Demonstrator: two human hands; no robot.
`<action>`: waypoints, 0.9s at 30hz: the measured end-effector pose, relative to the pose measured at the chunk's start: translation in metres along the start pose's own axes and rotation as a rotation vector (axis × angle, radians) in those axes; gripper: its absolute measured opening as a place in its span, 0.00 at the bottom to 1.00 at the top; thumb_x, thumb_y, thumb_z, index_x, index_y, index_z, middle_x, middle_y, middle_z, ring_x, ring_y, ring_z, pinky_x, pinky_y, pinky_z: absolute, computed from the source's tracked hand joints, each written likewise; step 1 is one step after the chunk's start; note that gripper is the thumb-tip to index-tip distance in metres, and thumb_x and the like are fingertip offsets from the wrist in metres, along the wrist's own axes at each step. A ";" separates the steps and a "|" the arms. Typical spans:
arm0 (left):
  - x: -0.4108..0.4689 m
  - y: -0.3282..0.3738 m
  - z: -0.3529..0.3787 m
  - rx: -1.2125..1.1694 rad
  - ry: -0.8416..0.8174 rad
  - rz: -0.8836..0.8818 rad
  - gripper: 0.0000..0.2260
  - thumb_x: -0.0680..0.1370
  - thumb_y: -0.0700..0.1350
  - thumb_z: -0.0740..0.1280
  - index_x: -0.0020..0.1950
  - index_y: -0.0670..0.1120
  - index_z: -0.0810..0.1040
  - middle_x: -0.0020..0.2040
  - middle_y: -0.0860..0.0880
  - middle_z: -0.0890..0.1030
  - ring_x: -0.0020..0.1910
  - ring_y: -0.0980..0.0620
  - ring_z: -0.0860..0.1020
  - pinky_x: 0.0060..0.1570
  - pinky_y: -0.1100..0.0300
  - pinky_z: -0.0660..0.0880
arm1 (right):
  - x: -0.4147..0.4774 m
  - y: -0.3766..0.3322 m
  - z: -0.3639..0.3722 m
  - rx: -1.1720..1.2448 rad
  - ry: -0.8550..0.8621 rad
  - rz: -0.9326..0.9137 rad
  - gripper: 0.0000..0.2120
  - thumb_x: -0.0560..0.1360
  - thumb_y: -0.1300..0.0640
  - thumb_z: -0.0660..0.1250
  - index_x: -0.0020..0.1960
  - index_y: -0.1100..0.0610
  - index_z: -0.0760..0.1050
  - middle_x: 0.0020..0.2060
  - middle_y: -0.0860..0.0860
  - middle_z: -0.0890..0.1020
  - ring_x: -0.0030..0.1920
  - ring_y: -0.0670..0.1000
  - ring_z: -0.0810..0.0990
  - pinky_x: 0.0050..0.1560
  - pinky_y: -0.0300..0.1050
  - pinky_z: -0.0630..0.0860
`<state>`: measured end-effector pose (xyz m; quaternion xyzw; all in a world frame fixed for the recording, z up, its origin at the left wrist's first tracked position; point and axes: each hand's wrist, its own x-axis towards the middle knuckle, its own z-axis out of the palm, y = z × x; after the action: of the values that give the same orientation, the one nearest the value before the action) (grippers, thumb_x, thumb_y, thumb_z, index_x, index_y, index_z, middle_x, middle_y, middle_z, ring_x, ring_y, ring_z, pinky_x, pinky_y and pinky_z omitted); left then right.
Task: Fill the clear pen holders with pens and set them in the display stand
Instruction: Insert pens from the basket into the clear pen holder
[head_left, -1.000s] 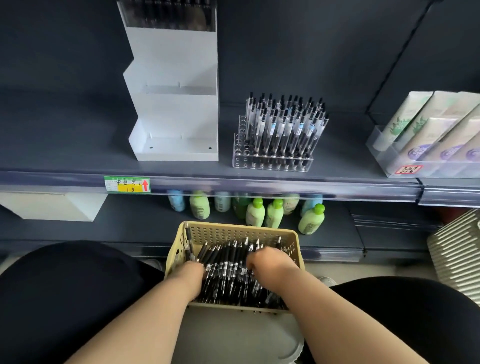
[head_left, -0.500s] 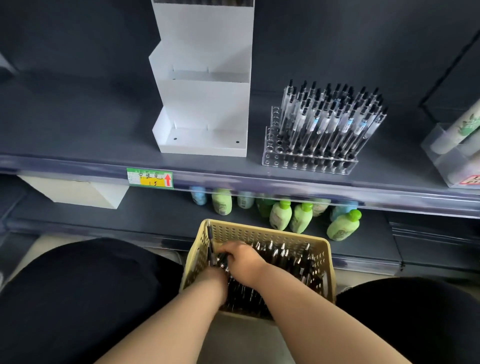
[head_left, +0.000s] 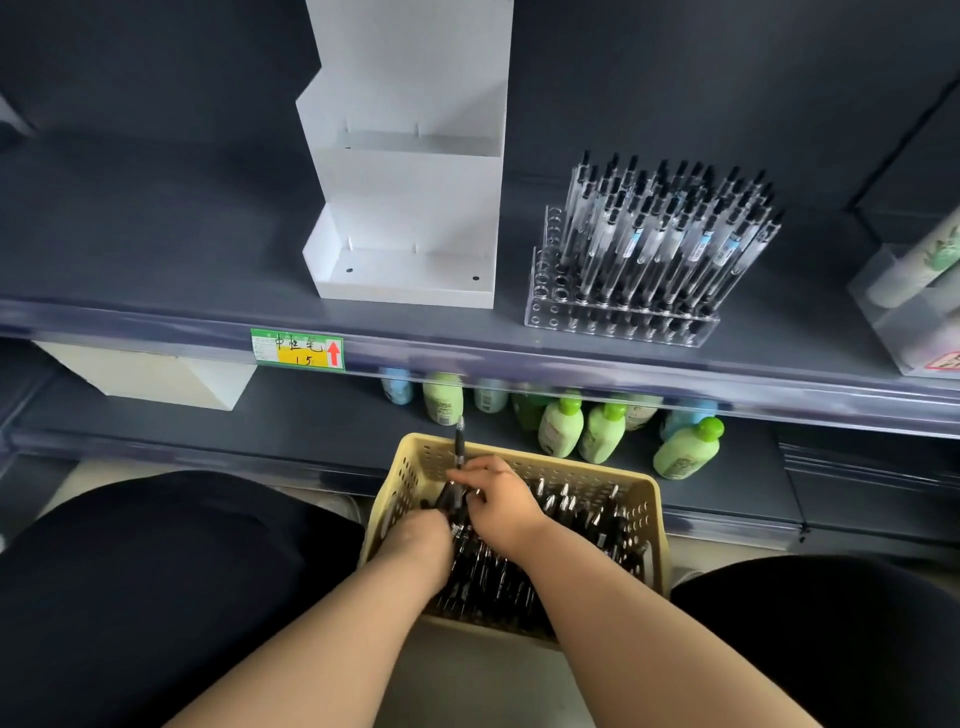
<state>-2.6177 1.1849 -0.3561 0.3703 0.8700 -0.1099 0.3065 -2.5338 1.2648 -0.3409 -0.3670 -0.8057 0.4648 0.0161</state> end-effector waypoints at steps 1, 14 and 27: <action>-0.001 -0.001 0.002 -0.019 0.010 0.082 0.17 0.79 0.38 0.60 0.67 0.43 0.70 0.64 0.43 0.73 0.60 0.46 0.74 0.59 0.59 0.71 | -0.004 0.000 -0.003 0.007 0.005 0.000 0.21 0.76 0.68 0.56 0.64 0.53 0.75 0.64 0.50 0.68 0.63 0.50 0.70 0.64 0.32 0.63; -0.025 -0.003 -0.028 -0.185 0.264 0.280 0.10 0.77 0.52 0.65 0.58 0.55 0.76 0.54 0.54 0.74 0.46 0.53 0.73 0.42 0.61 0.70 | -0.044 0.020 -0.021 -0.314 0.034 -0.052 0.12 0.75 0.62 0.64 0.59 0.55 0.74 0.56 0.51 0.72 0.53 0.52 0.76 0.60 0.44 0.72; -0.017 -0.004 -0.029 -0.271 0.412 0.199 0.09 0.79 0.50 0.61 0.56 0.50 0.74 0.55 0.52 0.76 0.51 0.52 0.74 0.47 0.62 0.68 | -0.026 0.018 -0.008 -1.147 -0.204 -0.227 0.22 0.72 0.63 0.67 0.65 0.59 0.68 0.61 0.58 0.71 0.63 0.59 0.66 0.62 0.53 0.65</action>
<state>-2.6244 1.1848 -0.3233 0.4241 0.8801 0.1161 0.1791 -2.5017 1.2599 -0.3418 -0.1822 -0.9599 -0.0165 -0.2126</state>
